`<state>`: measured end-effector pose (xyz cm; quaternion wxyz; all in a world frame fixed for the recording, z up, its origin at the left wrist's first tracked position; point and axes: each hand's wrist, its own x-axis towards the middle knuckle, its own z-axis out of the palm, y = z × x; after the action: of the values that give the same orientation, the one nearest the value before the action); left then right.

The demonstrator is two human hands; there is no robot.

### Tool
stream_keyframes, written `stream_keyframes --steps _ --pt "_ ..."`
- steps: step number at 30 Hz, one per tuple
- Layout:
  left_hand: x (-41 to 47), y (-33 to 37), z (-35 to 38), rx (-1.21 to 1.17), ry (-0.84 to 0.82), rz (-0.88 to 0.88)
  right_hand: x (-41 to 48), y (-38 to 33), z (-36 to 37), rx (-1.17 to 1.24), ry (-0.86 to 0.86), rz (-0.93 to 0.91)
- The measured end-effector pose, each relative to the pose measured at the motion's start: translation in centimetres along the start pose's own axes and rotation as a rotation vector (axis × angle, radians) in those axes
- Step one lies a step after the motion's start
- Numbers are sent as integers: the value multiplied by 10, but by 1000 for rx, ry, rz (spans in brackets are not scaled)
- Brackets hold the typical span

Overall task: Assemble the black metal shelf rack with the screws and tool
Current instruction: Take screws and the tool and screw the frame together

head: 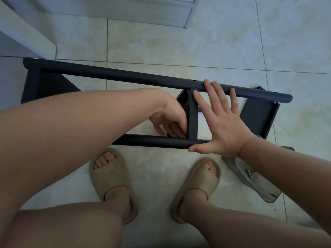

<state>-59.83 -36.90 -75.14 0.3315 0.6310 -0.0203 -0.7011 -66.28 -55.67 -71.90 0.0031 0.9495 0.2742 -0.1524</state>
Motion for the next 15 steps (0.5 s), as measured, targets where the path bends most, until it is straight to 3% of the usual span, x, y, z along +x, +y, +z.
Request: stream_keyframes --steps 15 --pt "-3 3 2 -45 20 27 0 0 1 4 8 1"
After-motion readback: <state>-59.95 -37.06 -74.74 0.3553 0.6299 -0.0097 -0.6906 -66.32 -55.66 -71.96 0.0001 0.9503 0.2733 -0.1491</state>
